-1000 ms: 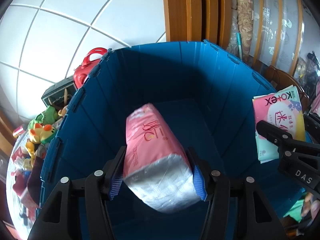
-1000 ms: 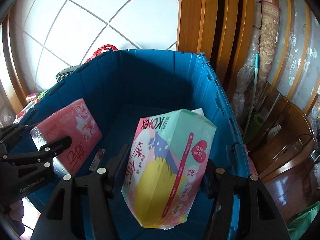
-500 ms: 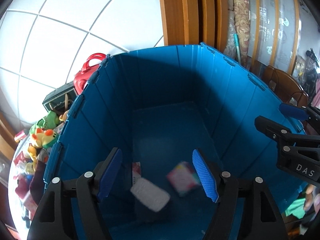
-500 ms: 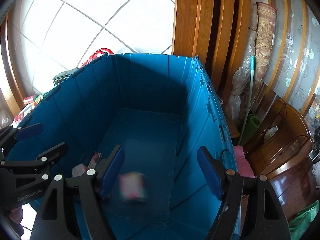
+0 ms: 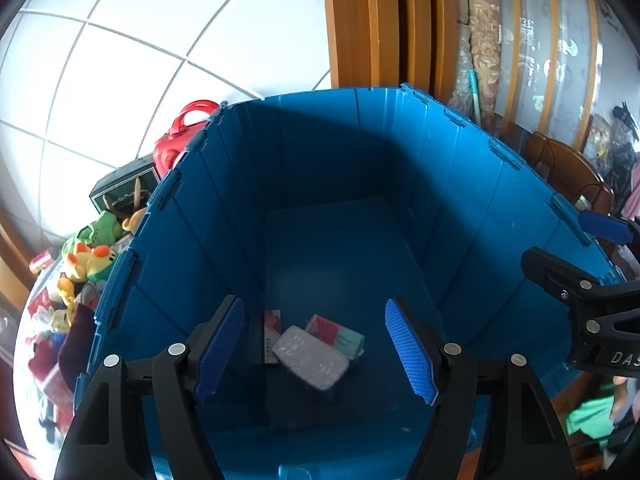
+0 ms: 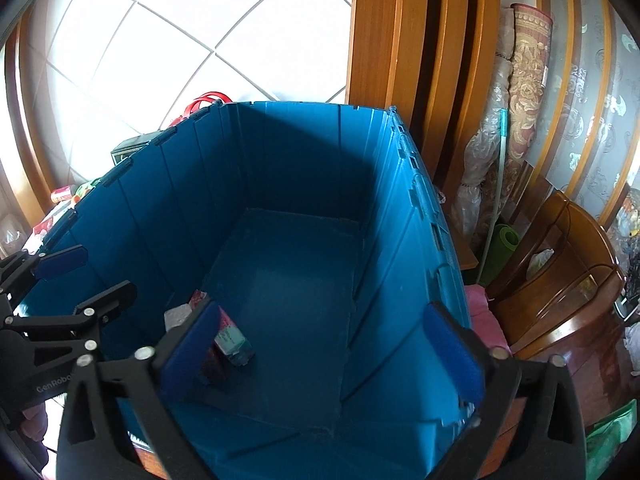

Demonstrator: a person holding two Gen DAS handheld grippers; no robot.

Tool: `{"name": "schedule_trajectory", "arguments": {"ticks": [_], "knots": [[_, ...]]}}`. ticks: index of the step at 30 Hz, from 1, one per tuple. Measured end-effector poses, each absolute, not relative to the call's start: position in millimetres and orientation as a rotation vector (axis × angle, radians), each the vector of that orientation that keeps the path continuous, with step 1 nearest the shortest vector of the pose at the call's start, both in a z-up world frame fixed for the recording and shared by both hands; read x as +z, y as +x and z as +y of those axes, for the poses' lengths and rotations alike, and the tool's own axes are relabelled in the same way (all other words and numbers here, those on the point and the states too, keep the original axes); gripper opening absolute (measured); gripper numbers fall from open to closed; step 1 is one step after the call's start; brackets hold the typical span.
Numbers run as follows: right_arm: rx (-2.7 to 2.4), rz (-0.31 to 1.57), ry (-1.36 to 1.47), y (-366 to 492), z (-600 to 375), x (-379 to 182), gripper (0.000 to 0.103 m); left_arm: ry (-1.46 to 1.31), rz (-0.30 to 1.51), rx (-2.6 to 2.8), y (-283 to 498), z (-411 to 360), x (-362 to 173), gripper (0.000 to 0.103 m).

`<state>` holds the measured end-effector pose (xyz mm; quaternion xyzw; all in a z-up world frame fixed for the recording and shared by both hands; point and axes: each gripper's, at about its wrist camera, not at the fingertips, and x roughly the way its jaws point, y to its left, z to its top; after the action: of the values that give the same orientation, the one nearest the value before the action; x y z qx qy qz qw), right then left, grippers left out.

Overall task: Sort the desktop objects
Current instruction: 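Lower both packs into the blue crate and open both tools, then move both tools back over the table heap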

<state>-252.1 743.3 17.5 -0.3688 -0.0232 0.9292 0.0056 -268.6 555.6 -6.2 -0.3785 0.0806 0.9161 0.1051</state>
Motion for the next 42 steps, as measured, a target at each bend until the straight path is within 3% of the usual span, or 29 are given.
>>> {"name": "schedule_trajectory", "arguments": {"ticks": [25,33,42], "knots": [[3.016,-0.07,-1.118,-215.5,721.7,19.4,0.103,-1.023,0.223,2.847,-212.7,520.6,15.1,0.078],[3.072,-0.104,-1.079,-199.7,673.5,30.0,0.103,-0.964,0.159,2.923,-187.4,458.3,30.4,0.081],[3.134,-0.139,-1.046,-173.3,567.3,35.5,0.103,-0.957,0.114,3.013,-148.6,334.3,34.0,0.081]]}}
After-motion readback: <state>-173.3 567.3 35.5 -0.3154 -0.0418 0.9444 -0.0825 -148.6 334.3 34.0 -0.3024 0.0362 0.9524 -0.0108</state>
